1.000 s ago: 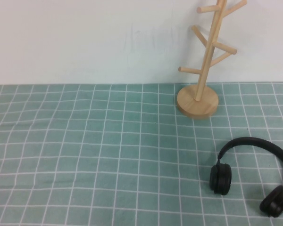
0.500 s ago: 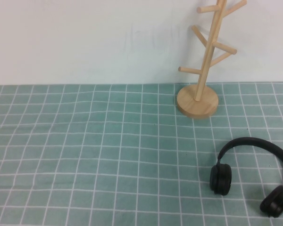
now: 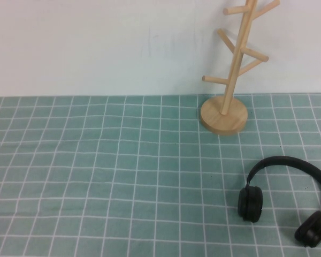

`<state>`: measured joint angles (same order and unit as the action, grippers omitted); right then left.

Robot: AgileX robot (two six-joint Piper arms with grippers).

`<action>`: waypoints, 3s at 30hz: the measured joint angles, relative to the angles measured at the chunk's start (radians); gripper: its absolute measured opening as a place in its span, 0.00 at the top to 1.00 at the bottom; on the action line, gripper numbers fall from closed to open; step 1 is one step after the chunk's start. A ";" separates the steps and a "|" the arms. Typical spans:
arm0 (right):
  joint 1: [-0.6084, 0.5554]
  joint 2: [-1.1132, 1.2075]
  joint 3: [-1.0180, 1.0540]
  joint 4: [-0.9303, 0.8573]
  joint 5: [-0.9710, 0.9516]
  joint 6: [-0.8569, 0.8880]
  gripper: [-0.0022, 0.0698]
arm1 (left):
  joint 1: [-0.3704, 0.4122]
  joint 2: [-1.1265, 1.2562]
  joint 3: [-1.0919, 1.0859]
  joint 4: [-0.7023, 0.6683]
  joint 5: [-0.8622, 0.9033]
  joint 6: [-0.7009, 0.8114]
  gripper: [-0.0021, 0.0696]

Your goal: Take out the headphones from the headphone stand

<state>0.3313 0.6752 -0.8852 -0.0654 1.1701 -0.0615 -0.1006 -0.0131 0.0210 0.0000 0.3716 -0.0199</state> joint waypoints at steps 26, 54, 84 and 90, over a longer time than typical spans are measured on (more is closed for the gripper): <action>-0.423 -0.684 0.852 0.035 -0.740 0.040 0.58 | 0.000 0.000 0.000 0.000 0.000 0.000 0.98; -0.480 -0.688 0.910 -0.026 -0.782 0.047 0.93 | 0.000 0.000 0.000 0.000 0.000 0.000 0.98; -0.480 -0.688 0.910 -0.025 -0.782 0.048 0.98 | 0.000 0.000 0.000 0.000 0.000 0.000 0.98; -0.480 -0.688 0.910 -0.025 -0.780 0.048 0.98 | 0.000 0.000 0.000 0.000 0.000 0.000 0.98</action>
<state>-0.1483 -0.0133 0.0252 -0.0907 0.3901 -0.0134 -0.1006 -0.0131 0.0210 0.0000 0.3716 -0.0199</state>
